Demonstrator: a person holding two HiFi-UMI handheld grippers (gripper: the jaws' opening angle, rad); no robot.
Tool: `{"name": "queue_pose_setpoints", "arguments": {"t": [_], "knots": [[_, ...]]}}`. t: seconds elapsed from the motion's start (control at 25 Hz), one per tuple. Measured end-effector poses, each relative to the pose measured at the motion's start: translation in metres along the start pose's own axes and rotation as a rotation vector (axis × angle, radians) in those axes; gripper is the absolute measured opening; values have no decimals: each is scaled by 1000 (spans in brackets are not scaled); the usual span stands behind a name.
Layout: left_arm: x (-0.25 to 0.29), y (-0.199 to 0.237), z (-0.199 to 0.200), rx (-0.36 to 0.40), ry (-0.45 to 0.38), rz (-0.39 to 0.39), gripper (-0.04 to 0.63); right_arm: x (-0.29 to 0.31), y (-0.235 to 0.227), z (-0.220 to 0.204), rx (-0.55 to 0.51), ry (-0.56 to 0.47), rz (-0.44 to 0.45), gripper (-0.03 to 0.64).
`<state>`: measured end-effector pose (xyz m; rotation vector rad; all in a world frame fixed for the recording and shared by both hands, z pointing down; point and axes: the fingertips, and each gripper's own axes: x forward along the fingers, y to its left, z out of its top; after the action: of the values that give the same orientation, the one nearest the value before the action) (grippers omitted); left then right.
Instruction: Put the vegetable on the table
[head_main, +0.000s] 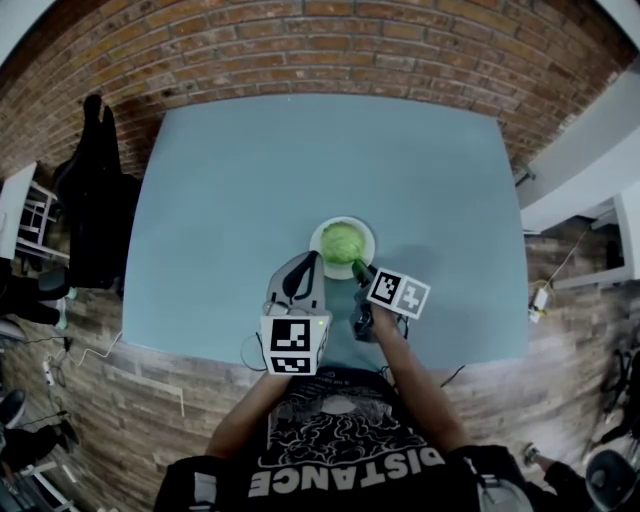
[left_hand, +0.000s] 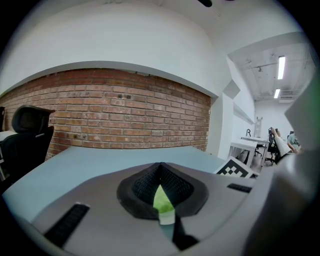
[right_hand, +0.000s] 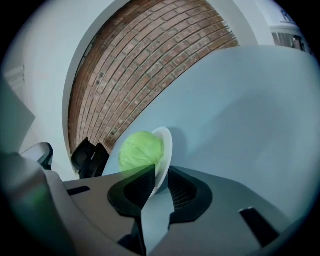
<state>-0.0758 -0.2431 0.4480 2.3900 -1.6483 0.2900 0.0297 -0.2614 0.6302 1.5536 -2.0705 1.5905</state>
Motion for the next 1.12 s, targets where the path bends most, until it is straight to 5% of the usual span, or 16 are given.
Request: {"name": "queue_pose_setpoints", "arguments": {"t": [0.4, 0.92, 1.12], "knots": [[1, 0, 2, -1, -1, -8, 0, 2, -8, 7, -229, -2, -117, 95], [-1, 1, 1, -1, 0, -6, 0, 3, -11, 5, -379, 17, -197, 117], [-3, 3, 1, -3, -3, 0, 0, 2, -9, 9, -621, -2, -289, 124]]}}
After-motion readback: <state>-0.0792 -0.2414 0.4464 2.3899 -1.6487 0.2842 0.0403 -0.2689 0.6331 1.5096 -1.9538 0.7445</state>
